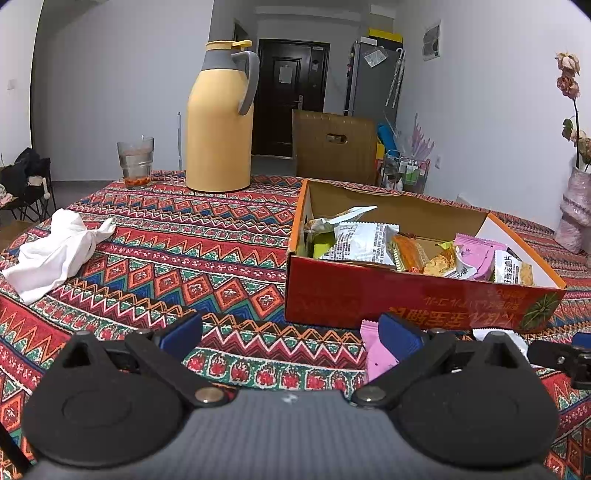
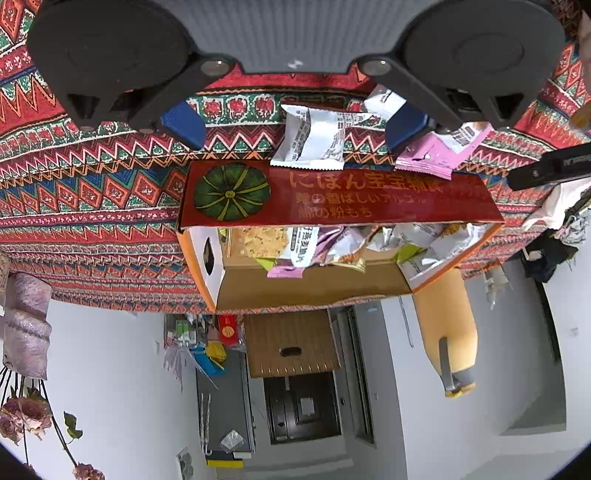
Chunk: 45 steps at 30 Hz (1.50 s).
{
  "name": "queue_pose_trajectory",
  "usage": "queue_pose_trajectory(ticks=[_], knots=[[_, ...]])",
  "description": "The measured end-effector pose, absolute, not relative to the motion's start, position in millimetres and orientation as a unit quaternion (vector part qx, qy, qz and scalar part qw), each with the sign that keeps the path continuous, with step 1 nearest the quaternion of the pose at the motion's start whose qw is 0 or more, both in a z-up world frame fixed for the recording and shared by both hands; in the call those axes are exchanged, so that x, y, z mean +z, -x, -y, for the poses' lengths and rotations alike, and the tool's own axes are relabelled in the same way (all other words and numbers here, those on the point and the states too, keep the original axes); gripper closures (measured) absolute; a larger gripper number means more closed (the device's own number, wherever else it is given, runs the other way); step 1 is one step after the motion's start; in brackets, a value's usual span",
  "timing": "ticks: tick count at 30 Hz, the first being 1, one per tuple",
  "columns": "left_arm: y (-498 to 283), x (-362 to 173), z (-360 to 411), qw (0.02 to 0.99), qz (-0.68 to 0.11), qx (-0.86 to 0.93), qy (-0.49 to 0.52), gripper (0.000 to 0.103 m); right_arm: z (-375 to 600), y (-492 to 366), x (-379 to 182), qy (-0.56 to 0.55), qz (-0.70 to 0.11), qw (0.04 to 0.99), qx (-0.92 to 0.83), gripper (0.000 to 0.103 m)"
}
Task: Organize snacks
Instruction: 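Move both grippers to the pile and grasp a white packet with the right gripper, then lift the white packet with the right gripper while the left gripper grasps the pumpkin seed oat crisp packet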
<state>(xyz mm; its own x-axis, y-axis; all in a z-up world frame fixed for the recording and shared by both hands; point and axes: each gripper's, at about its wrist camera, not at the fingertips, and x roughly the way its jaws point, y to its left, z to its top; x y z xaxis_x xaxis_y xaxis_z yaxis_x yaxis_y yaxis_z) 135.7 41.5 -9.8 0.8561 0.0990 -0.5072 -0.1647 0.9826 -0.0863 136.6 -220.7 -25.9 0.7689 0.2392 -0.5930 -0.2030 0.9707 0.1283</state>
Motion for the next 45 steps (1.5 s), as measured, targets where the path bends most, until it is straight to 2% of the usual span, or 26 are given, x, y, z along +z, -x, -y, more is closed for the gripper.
queue_pose_trajectory(ticks=[6, 11, 17, 23, 24, 25, 38, 45], knots=[[-136, -10, -44, 0.960, -0.260, 0.068, 0.072, 0.000, 217, -147, -22, -0.027, -0.324, 0.939, 0.111, 0.000], [-136, -10, -44, 0.961, -0.259, 0.068, 0.074, 0.000, 214, -158, -24, -0.023, -0.337, 0.934, 0.112, 0.010], [-135, -10, -46, 0.960, -0.259, 0.070, 0.078, 0.000, 198, -175, -36, -0.005, -0.367, 0.923, 0.118, 0.028], [-136, -11, -48, 0.958, -0.266, 0.068, 0.082, 0.000, 194, -182, -50, -0.018, -0.383, 0.917, 0.116, 0.054], [-137, -12, -48, 0.958, -0.267, 0.068, 0.083, 0.000, 196, -181, -50, -0.022, -0.381, 0.917, 0.117, 0.062], [-137, -12, -49, 0.957, -0.268, 0.068, 0.084, 0.000, 198, -181, -49, -0.028, -0.381, 0.916, 0.120, 0.064], [-142, -14, -44, 0.949, -0.299, 0.047, 0.086, 0.000, 248, -135, -35, -0.094, -0.314, 0.939, 0.107, 0.064], [-134, -10, -5, 0.945, -0.324, 0.000, 0.038, 0.000, 272, -121, -32, -0.112, -0.280, 0.948, 0.100, 0.064]])
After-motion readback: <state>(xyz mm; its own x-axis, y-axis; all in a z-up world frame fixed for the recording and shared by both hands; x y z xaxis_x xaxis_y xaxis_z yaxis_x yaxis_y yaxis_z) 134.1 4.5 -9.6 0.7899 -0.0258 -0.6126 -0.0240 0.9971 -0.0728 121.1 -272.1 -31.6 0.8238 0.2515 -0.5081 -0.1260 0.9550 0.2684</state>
